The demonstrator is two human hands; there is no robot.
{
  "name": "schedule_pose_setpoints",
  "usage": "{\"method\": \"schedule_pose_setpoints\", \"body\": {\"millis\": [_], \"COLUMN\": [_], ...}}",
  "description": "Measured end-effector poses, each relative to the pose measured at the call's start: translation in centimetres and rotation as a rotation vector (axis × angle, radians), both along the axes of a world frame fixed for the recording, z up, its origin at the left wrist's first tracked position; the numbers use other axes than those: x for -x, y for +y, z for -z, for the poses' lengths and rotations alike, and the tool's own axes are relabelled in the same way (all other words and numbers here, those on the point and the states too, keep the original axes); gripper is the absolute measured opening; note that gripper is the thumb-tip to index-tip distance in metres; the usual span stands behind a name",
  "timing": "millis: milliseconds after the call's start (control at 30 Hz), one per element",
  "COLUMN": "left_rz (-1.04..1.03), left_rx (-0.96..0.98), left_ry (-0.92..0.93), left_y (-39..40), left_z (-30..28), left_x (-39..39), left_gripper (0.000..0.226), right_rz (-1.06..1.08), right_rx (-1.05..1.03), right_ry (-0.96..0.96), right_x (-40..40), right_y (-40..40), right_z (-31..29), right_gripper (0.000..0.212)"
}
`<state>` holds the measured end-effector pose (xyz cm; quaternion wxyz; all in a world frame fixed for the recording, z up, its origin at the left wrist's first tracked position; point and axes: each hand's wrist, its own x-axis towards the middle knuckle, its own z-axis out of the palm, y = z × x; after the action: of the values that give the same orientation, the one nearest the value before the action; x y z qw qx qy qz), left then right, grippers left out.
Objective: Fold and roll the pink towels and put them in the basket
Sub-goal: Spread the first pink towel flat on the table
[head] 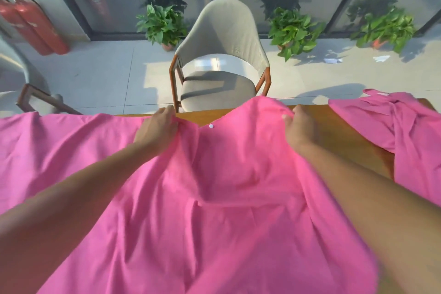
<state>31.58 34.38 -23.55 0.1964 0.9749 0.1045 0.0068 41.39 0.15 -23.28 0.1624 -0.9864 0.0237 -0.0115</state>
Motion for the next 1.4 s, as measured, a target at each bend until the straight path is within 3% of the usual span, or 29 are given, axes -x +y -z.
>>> {"method": "schedule_pose_setpoints", "body": {"millis": [233,400,600,800,1100,1167,1300,1400], "left_rz": [-0.058,0.014,0.198,0.27,0.201,0.187,0.123,0.216], "left_rx": [0.027,0.131,0.032,-0.01,0.059,0.085,0.143,0.124], "left_ry": [-0.141,0.034,0.16,0.213,0.338,0.365,0.341,0.263], "left_y": [1.4,-0.4,-3.6,-6.9,-14.7,-16.1,-18.7,-21.5], "left_z": [-4.0,-2.4,2.0,4.3,2.5,1.8,0.5,-0.3], "left_x": [-7.9,-8.1,0.0,9.8,19.5,21.2,24.1,25.8], "left_gripper": [0.016,0.062,0.071,0.079,0.08,0.081,0.07,0.051], "right_rz": [0.116,0.145,0.066,0.018,0.072,0.148,0.649,0.925], "right_rx": [-0.05,-0.109,0.04,0.214,0.234,0.164,-0.347,-0.6], "right_ry": [-0.212,-0.003,0.328,0.246,0.404,0.372,0.14,0.282], "right_x": [-7.4,-6.9,2.8,12.2,20.1,21.8,23.3,23.6], "right_y": [-7.2,-9.0,-11.0,-13.3,-14.7,-14.5,-14.0,-13.7], "right_z": [-6.4,-5.3,1.8,4.5,2.6,2.1,0.8,-0.2], "right_gripper": [0.028,0.057,0.061,0.063,0.071,0.073,0.066,0.065]}}
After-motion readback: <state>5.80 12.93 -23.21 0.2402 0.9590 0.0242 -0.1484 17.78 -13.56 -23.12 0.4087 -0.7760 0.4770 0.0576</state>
